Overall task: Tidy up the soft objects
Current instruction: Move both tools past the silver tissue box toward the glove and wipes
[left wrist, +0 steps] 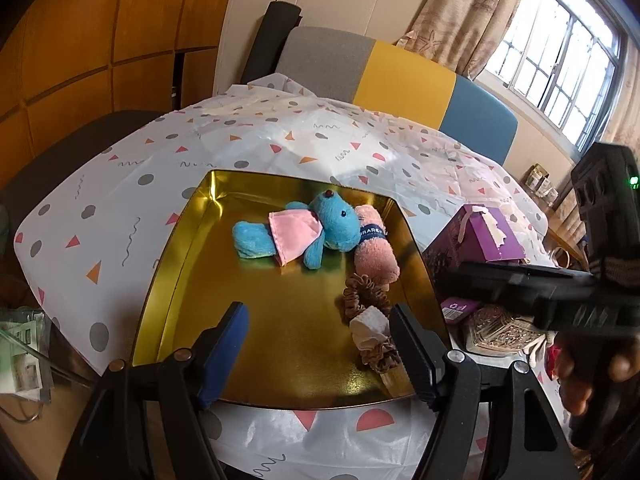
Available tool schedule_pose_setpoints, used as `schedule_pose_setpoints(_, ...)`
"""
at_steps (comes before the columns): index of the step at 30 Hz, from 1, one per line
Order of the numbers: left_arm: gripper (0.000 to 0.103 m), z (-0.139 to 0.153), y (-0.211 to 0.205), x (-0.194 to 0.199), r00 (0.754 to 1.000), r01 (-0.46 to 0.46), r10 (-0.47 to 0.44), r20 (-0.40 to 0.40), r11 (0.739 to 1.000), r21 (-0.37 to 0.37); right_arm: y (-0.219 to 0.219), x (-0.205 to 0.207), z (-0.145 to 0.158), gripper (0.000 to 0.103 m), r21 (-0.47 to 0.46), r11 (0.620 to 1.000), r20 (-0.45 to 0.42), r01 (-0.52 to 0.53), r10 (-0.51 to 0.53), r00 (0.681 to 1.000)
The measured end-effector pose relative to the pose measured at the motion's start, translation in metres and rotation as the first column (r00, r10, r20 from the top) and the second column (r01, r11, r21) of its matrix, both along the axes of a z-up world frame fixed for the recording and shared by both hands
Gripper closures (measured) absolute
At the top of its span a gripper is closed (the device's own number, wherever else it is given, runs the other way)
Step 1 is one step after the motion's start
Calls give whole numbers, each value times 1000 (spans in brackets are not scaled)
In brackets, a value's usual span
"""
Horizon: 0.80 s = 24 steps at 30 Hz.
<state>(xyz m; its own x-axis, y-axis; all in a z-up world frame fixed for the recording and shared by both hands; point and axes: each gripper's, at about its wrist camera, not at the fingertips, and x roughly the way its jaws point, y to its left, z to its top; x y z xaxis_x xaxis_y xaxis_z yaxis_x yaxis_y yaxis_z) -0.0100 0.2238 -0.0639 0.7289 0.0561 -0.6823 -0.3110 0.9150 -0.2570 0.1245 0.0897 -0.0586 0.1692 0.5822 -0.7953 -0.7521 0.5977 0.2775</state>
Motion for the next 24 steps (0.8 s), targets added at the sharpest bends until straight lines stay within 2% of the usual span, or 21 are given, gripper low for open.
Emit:
schedule_pose_setpoints(2,30,1,0,0,1000,1,-1,1,1000,4,-10,6,8,41,91,995,-29,32,-30,999)
schedule_pose_setpoints(5,30,1,-4,1,1000,15,-15,-1,1000,12,-23,11,17,41,151,985,-37,88,-83,996)
schedule_pose_setpoints(9,30,1,-14,5,999,48,-47,-11,999,26,-42,4,23,41,120,982,41,146,-152,988)
schedule_pose_setpoints(14,30,2,-36,10,994,110,-109,-20,993,51,-70,-10,17,41,59,982,127,178,-184,975)
schedule_pose_setpoints(20,29,6,-63,15,982,190,-189,-27,977,91,-112,-15,5,41,10,967,164,256,-255,953)
schedule_pose_setpoints(24,29,8,-84,19,969,246,-244,-34,962,115,-149,-13,3,41,6,940,177,342,-338,924)
